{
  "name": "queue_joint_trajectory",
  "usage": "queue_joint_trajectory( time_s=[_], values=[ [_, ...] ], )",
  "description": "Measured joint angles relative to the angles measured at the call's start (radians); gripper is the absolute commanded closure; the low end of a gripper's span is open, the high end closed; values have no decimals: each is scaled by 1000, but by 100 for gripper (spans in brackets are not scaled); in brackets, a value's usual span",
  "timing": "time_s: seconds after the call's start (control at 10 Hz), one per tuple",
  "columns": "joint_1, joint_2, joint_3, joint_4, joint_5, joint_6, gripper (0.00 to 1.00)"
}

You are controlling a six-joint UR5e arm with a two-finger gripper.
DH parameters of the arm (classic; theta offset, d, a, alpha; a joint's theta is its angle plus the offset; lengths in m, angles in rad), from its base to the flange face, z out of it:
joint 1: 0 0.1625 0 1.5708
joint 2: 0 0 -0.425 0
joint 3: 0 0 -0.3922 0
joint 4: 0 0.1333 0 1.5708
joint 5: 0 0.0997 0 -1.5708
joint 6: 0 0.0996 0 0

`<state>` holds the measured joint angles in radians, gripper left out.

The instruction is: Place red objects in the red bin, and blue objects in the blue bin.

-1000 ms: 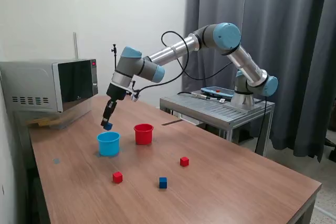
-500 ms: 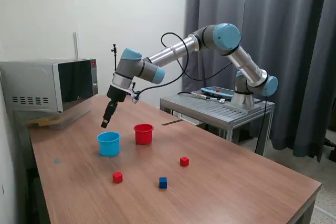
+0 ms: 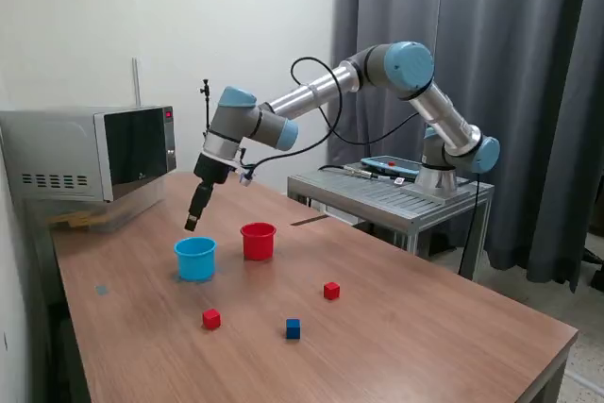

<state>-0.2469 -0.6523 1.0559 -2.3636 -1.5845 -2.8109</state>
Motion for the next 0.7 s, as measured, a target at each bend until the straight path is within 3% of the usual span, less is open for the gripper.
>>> queue_joint_trajectory(
  time_s=[0.3, 0.4, 0.7],
  values=[
    [57, -4, -12, 26, 17, -52, 0],
    [77, -9, -17, 53, 37, -74, 0],
    [132, -31, -49, 190, 139, -162, 0]
  ],
)
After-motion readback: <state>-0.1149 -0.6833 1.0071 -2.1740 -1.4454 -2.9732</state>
